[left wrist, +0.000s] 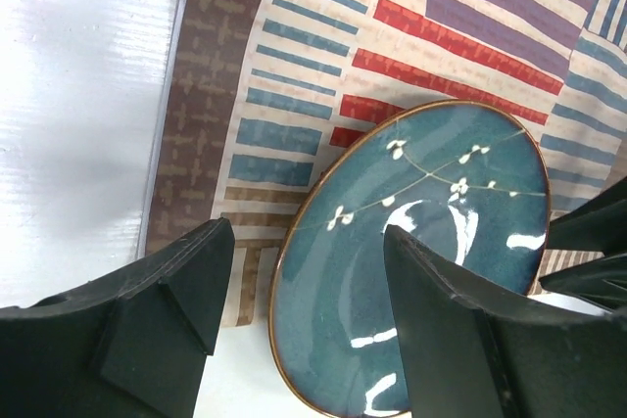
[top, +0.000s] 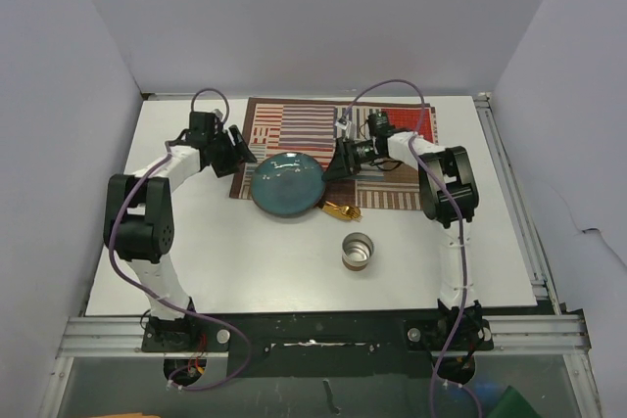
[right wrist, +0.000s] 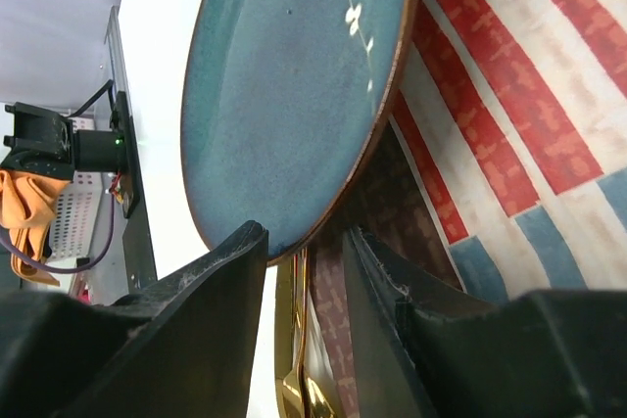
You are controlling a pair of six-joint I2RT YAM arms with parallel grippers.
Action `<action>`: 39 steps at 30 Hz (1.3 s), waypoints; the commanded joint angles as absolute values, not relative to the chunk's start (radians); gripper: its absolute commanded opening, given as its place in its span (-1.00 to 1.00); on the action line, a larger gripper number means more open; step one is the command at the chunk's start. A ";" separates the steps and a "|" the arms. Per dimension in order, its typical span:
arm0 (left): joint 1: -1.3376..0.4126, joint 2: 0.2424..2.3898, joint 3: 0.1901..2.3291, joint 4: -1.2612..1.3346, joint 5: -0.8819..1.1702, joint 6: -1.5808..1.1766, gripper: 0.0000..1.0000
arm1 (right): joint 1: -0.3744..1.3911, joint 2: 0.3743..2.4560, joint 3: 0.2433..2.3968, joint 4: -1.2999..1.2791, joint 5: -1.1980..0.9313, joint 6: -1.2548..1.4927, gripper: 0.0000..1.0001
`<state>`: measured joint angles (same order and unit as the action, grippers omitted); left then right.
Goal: Set the dinner table for one person
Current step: Pick up the plate at the center of the board.
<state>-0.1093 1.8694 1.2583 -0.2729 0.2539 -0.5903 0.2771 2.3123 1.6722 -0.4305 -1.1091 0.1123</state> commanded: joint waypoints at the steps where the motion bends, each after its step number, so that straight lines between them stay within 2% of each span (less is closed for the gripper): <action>1: -0.106 1.786 1.249 -0.218 0.253 -0.577 0.25 | 0.306 2.314 1.699 -0.377 -1.145 0.128 -0.25; 9: -0.105 1.746 1.218 -0.212 0.251 -0.576 0.25 | 0.335 2.314 1.661 -0.338 -1.140 0.149 -0.29; 11: -0.106 1.741 1.208 -0.209 0.254 -0.576 0.25 | 0.337 2.311 1.652 -0.328 -1.138 0.157 -0.52; 14: -0.106 1.734 1.201 -0.207 0.255 -0.577 0.25 | 0.344 2.312 1.648 -0.339 -1.135 0.155 -0.99; 22: -0.107 1.720 1.191 -0.200 0.253 -0.580 0.25 | 0.364 2.284 1.629 -0.334 -1.128 0.158 -1.00; 39: -0.107 1.736 1.204 -0.216 0.249 -0.573 0.25 | 0.300 2.289 1.784 -0.347 -1.154 0.284 -1.00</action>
